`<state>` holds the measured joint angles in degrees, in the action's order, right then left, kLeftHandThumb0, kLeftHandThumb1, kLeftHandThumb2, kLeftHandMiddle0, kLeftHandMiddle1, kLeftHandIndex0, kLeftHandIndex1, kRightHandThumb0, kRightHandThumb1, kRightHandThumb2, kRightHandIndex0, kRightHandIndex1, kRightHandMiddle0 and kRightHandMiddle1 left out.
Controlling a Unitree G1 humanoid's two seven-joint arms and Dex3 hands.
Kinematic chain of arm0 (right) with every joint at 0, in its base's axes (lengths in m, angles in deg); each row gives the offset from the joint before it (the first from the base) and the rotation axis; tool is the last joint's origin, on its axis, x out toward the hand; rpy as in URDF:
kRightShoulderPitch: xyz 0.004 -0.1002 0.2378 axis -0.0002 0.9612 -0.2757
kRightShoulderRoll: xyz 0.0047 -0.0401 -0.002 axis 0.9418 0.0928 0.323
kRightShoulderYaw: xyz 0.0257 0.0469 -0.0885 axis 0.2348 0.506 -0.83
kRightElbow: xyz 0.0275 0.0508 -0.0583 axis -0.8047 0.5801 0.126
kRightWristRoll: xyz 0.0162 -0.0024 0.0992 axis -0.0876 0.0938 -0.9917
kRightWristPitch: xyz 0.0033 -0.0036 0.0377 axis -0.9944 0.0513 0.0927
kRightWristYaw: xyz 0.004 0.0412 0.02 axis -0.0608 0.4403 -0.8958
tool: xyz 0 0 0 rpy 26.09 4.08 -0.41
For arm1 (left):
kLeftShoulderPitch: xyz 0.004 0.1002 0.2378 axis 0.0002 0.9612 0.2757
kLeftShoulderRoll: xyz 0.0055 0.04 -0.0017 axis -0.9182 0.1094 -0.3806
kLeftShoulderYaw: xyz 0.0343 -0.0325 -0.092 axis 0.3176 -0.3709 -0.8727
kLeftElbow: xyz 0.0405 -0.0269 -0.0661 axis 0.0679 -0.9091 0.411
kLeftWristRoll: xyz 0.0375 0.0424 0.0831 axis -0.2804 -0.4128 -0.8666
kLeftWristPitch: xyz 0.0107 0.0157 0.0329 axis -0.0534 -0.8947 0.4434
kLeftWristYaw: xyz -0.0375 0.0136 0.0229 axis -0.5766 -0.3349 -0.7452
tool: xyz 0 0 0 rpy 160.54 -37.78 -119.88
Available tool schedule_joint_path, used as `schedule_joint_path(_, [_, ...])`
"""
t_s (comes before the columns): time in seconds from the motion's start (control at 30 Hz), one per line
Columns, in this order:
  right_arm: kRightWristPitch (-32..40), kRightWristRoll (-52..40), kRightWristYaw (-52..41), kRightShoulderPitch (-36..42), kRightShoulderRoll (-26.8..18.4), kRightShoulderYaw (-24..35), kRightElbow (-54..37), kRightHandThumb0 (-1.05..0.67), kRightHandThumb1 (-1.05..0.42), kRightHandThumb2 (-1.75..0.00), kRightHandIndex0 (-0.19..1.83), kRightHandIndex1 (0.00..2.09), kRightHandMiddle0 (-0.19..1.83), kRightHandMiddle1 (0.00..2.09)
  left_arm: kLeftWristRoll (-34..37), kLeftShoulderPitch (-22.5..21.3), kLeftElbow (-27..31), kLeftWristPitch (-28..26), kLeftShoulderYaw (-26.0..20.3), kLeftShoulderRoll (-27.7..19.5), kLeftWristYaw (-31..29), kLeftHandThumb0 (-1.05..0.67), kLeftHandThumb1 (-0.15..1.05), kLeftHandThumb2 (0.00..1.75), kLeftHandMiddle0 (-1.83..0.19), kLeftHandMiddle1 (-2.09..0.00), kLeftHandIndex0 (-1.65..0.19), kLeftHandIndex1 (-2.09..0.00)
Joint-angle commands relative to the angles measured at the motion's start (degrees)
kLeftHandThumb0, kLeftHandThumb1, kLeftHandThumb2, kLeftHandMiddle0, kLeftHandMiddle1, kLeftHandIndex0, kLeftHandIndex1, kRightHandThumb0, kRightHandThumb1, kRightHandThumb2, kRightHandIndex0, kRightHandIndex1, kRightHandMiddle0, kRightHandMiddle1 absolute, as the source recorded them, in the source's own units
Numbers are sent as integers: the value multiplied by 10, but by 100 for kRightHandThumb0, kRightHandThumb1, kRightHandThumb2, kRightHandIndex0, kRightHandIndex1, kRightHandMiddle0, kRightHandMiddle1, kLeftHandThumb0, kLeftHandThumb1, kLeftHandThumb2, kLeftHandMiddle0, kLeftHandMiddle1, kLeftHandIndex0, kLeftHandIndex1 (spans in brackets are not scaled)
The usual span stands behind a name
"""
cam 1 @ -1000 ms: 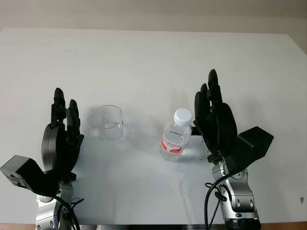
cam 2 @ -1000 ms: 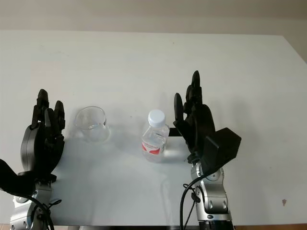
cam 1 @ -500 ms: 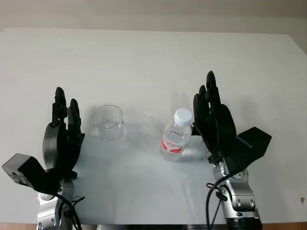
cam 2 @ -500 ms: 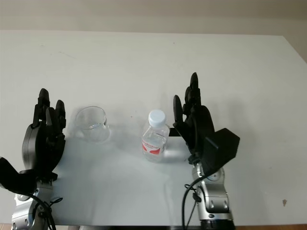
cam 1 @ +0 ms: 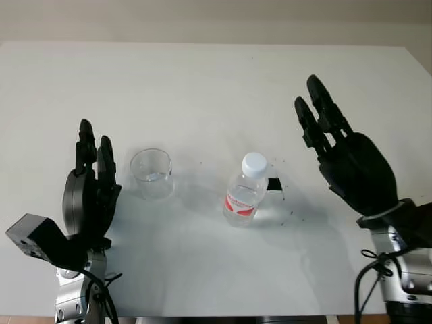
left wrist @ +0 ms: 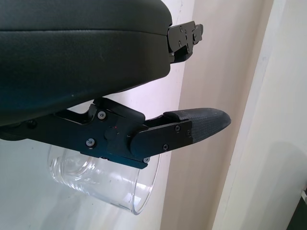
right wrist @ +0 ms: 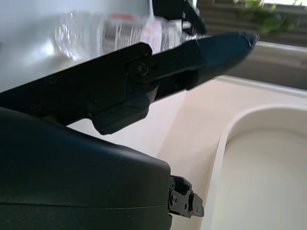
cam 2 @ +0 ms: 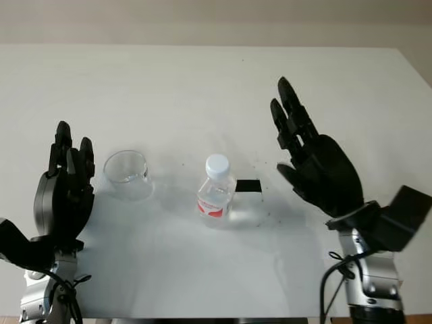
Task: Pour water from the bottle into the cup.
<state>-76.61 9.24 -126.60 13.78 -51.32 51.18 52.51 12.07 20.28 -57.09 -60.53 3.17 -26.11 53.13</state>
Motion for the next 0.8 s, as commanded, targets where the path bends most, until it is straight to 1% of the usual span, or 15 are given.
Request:
schedule_joint_path(0.0, [4, -7, -11, 18, -12, -1, -22, -105, -98, -5, -19, 0, -19, 0, 3, 1, 2, 1, -3, -5, -4, -68, 105, 61, 16, -5, 19, -4])
schedule_joint_path(0.1, [5, 9, -16, 31, -14, -15, -37, -104, -96, -5, -19, 0, -19, 0, 5, 0, 5, -2, -3, -5, -3, -68, 105, 60, 16, -5, 19, -4])
schedule_joint_path(0.2, [26, 33, -12, 35, -14, -45, -44, -101, -93, -4, -19, 0, -19, 0, 0, -3, 1, -1, -2, -7, -3, -69, 105, 60, 15, -6, 19, -4])
schedule_joint_path(0.27, [57, 50, -1, 36, -14, -67, -49, -97, -89, -3, -19, 0, -19, 0, 1, -4, -3, 1, -3, -7, -6, -68, 105, 60, 16, -5, 19, -4])
schedule_joint_path(0.33, [67, 69, 7, 31, -4, -90, -35, -96, -88, -3, -19, 0, -19, 0, 2, -4, -4, 1, -4, -7, -7, -68, 105, 60, 16, -5, 19, -4])
schedule_joint_path(0.53, [35, 122, 17, -5, 37, -147, 58, -91, -89, -5, -19, 0, -19, 0, 1, -2, 1, -2, -6, -9, -8, -68, 105, 61, 16, -5, 19, -3])
schedule_joint_path(0.7, [-10, 148, 23, -27, 66, -171, 115, -99, -90, -5, -19, 0, -19, 0, 12, 0, 5, -5, -7, -9, -12, -67, 105, 61, 17, -5, 19, -1])
schedule_joint_path(0.77, [-16, 148, 19, -33, 75, -177, 127, -99, -90, -5, -19, 0, -19, 0, 10, 0, 3, -3, -6, -10, -11, -67, 105, 60, 16, -5, 19, -1])
